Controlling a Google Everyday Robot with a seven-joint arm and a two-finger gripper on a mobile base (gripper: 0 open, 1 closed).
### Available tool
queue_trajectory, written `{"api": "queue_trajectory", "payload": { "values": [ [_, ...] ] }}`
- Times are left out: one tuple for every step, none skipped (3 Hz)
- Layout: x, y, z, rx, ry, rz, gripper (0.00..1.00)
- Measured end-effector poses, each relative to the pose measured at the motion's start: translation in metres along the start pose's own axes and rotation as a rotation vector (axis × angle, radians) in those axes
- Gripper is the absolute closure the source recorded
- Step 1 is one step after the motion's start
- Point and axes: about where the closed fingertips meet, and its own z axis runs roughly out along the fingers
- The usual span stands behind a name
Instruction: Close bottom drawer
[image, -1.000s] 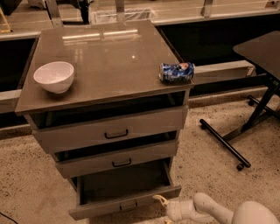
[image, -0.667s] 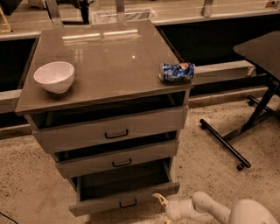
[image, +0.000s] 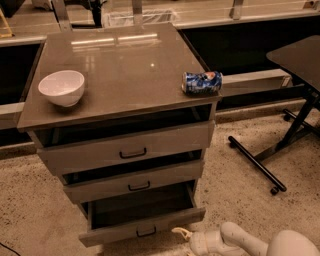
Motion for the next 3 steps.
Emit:
{"api": "queue_trajectory", "payload": {
  "values": [
    [0.004,0.001,-0.002,0.024,0.011,-0.002,0.42],
    [0.008,-0.010,-0.008,0.064,0.045,-0.010,0.73],
    [0.013,-0.032,-0.007,0.081,0.076,-0.014,0.96]
  ]
}}
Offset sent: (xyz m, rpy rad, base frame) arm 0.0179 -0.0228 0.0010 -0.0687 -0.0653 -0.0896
